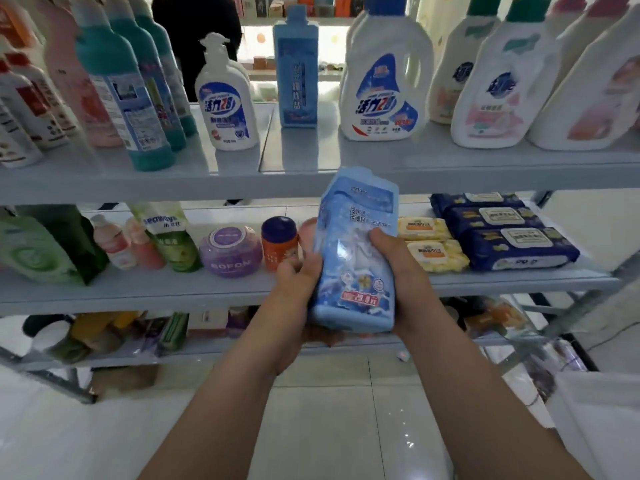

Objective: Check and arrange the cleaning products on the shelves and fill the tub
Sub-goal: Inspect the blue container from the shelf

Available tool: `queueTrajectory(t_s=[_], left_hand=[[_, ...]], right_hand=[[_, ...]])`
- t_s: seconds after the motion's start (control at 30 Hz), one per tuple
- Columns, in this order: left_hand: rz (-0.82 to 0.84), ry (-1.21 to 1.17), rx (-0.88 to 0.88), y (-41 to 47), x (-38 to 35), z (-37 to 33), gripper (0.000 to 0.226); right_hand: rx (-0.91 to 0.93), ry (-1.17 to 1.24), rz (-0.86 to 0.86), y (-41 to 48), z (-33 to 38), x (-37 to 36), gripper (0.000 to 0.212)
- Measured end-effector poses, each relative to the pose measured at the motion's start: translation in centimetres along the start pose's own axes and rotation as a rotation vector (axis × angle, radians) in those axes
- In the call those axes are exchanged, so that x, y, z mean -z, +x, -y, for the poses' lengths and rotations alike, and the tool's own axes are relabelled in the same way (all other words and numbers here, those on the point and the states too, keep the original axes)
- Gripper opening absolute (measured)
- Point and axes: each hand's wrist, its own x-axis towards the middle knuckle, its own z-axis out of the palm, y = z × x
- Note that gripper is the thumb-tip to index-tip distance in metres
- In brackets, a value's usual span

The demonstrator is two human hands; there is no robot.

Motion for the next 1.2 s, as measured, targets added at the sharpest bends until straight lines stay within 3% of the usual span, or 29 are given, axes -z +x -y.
queueTrajectory(t_s=[0.07,0.2,0.33,0.47,0.5,0.6,0.67,0.77,0.87,1.0,1.1,1.2], left_hand=[[-0.017,0.034,-0.035,-0.7,-1.0,0.4,0.074],[-0.157,0.065,-0.078,-1.9,-2.6,1.3,0.021],[-0.137,-0.151,0.006,-3.3,-3.5,2.0,0.036],[-0.024,-0.276,0.005,-4.2,-5.0,3.2,0.035],[-0.01,-0.31,0.001,-4.3,-5.4,3.6,0.034],[0.026,-0.395,0.048,-4.9,-6.4,4.4,0.046],[0.047,-0.367,0.071,-5.2,-6.9,4.7,0.052],[0.113,-0.26,0.067,-5.2,-7.3,4.4,0.035],[0.147,-0.159,0.058,-4.9,-6.9,3.7,0.061],[0.12,-0.029,-0.023,-4.7,-6.3,2.8,0.052],[0.06,-0.109,-0.018,-4.3,-6.1,3.2,0.056],[0.111,-0.18,-0.011,-4.3,-6.4,3.9,0.055]], right_hand=[[0.107,-0.092,-0.123,-0.3,0.0,1.0,0.081],[0.163,-0.255,-0.135,-1.7,0.1,2.5,0.067],[0.205,-0.31,-0.07,-3.5,1.4,4.3,0.027],[0.269,-0.311,-0.061,-5.1,1.4,4.9,0.02],[0.26,-0.315,-0.061,-5.3,1.3,5.0,0.023],[0.084,-0.145,0.074,-5.1,1.2,6.0,0.092],[-0.012,-0.028,0.145,-5.5,1.4,6.4,0.107],[-0.007,0.02,0.151,-6.2,1.6,7.1,0.092],[0.128,0.029,0.094,-6.9,1.9,7.1,0.089],[0.228,-0.043,-0.089,-7.9,1.8,7.1,0.08],[0.278,-0.091,-0.011,-8.7,2.0,7.3,0.074],[0.223,-0.137,0.077,-9.0,2.2,7.6,0.067]])
